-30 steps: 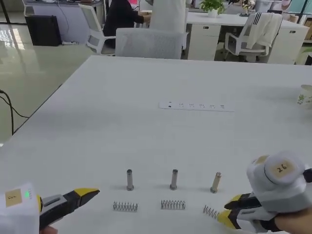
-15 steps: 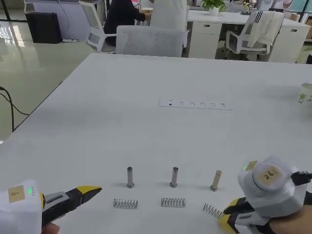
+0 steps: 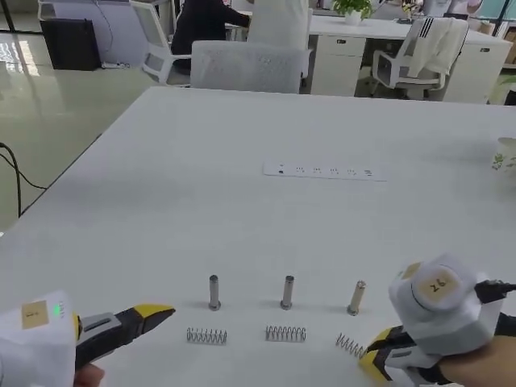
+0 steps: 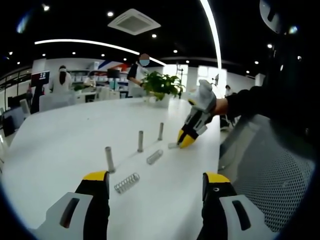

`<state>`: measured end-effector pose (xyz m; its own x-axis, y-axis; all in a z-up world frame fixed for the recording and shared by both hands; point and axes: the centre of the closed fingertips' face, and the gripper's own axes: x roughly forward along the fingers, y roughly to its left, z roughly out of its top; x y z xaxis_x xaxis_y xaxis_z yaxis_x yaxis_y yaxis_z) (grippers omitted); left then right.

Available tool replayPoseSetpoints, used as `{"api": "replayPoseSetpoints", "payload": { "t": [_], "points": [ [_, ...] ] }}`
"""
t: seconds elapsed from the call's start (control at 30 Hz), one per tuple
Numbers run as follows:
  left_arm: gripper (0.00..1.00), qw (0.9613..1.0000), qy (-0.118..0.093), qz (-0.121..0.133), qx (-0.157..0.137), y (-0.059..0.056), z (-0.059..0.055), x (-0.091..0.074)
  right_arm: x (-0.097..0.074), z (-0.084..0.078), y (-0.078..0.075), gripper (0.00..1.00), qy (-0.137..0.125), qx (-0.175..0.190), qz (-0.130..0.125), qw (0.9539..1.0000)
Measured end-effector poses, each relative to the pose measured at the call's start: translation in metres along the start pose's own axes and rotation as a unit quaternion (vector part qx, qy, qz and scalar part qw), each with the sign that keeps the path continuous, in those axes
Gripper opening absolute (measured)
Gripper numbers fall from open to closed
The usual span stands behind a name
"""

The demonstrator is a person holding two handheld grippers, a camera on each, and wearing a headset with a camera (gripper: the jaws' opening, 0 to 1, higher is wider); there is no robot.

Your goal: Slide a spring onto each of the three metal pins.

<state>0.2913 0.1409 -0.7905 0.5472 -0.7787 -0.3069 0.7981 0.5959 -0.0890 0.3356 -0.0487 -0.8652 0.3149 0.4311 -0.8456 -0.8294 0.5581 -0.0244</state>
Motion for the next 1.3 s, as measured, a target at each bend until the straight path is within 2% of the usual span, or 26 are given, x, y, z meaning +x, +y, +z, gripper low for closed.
{"api": "replayPoseSetpoints", "payload": {
  "t": [0.1, 0.23, 0.33, 0.7, 0.93, 1.3],
  "points": [
    [0.71, 1.0, 0.001, -0.006, 0.002, -0.002, 0.0, 0.002, -0.002, 0.001, 0.001, 0.08, 0.001, 0.001, 0.001, 1.0],
    [0.68, 0.9999, 0.004, -0.014, 0.002, -0.004, -0.001, 0.004, -0.01, 0.016, 0.002, 0.07, -0.026, 0.014, 0.003, 0.9996],
    [0.67, 0.9997, 0.008, -0.022, 0.002, -0.006, -0.003, 0.007, -0.012, 0.02, 0.006, 0.07, -0.031, 0.008, 0.009, 0.9994],
    [0.6, 0.9986, 0.011, -0.05, 0.011, -0.012, 0.005, 0.019, -0.016, 0.041, 0.028, 0.08, -0.036, -0.047, 0.041, 0.9974],
    [0.56, 0.9969, 0.023, -0.07, 0.025, -0.017, 0.003, 0.028, -0.014, 0.05, 0.037, 0.08, -0.032, -0.077, 0.061, 0.9946],
    [0.48, 0.9937, 0.029, -0.1, 0.042, -0.027, 0.007, 0.045, -0.016, 0.07, 0.058, 0.08, -0.029, -0.141, 0.09, 0.9855]
  ]
}}
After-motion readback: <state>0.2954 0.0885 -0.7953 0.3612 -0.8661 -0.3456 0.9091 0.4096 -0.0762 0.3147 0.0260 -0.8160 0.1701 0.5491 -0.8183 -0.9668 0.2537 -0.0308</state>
